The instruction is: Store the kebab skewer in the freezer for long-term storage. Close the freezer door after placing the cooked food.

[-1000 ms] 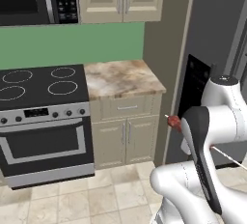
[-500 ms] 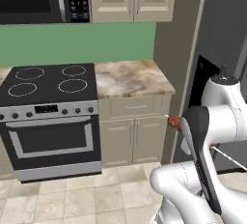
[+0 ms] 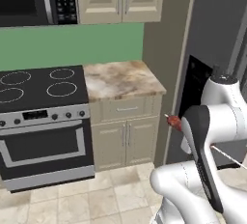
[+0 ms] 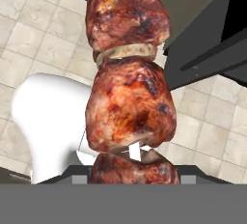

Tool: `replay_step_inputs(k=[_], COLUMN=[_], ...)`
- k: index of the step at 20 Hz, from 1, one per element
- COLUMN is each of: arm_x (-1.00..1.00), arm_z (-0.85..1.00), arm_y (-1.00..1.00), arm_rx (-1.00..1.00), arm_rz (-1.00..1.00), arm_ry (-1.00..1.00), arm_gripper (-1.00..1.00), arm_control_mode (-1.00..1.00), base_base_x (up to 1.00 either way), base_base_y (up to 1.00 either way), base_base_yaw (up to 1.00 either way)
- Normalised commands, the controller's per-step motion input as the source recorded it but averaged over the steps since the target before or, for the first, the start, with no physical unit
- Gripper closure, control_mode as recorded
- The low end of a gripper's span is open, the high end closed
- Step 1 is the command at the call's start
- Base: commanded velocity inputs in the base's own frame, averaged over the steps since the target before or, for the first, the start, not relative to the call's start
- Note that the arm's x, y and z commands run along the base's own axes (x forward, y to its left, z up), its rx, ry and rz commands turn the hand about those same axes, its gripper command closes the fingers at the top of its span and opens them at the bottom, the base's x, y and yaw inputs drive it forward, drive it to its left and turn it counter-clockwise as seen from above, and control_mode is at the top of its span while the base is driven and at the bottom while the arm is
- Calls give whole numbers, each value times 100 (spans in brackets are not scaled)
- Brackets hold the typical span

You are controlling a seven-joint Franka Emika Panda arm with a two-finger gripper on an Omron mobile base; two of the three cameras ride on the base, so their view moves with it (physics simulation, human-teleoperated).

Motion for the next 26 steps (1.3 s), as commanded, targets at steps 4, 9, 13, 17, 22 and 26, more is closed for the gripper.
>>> replay_step_inputs(k=[4,9,13,17,22,26], arm_x=[0,0,0,0,0,0], arm_z=[0,0,0,0,0,0], arm_y=[0,0,0,0,0,0], arm_rx=[0,0,0,0,0,0], arm_rz=[0,0,0,0,0,0], arm_ry=[0,0,0,0,0,0], arm_gripper=[100,100,100,100,100,100], arm_control_mode=[100,100,100,100,100,100], base_base_x=[-78,-71,-49,0,0,27], base_base_y=[16,7,-12,-40,-59,-51], base_base_yaw=[-41,-46,-63,-79,-75,-64])
